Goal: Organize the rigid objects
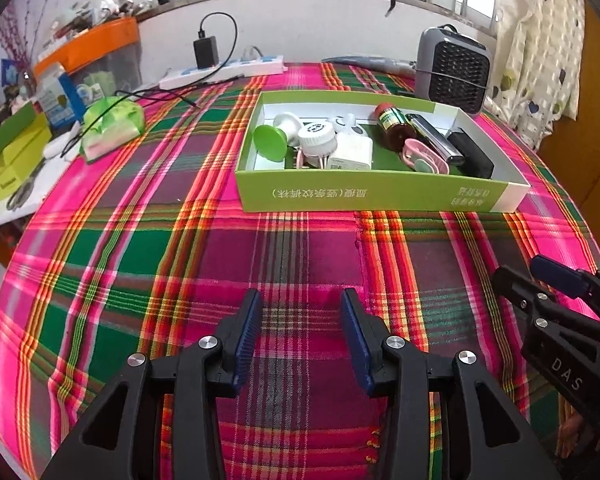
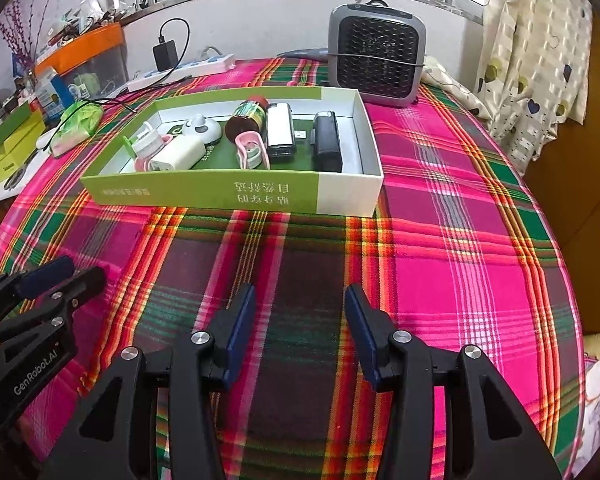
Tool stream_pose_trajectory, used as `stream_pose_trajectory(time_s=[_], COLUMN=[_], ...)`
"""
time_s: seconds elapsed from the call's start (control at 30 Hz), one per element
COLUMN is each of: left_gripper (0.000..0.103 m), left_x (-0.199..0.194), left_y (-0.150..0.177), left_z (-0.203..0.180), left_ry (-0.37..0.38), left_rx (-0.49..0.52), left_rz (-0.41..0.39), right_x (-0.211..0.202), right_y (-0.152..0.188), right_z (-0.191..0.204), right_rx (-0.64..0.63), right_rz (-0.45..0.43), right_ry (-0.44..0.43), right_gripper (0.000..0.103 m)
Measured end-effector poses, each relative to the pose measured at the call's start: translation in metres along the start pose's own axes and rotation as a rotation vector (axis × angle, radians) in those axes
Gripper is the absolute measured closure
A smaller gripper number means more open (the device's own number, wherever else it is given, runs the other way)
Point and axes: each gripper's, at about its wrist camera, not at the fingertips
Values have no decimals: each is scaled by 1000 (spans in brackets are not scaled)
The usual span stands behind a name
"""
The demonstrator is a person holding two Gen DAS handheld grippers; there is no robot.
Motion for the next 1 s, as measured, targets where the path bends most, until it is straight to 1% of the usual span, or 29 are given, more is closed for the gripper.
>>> stream_pose_trajectory(time_s=[0.3, 0.33, 0.37, 0.43, 1.0], left_gripper=[62, 62, 62, 62, 61], left_x=[1, 1, 1, 1, 1], left_y=[-1, -1, -1, -1, -1], left_z=[0, 0, 0, 0, 0], left_ry=[0, 0, 1, 0, -1], left_rx=[-4, -4, -5, -5, -4], left_rz=[-4, -4, -4, -4, -5], right_x=[0, 1, 1, 2, 3], right_y=[0, -1, -1, -3, -3], right_z=[-1, -1, -2, -6, -7], right_rx=[0, -2, 0, 18, 14], right_rz=[3, 5, 6, 9, 10], right_ry=[6, 15, 22, 22, 22], right_gripper=[51, 48, 42, 39, 38])
Point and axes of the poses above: each gripper's, at about its wrist camera, not at the fingertips, and x roughly the way its jaws point, z to its left, y to its underside, and after that the axes turned 4 degrees about -y, right-handed
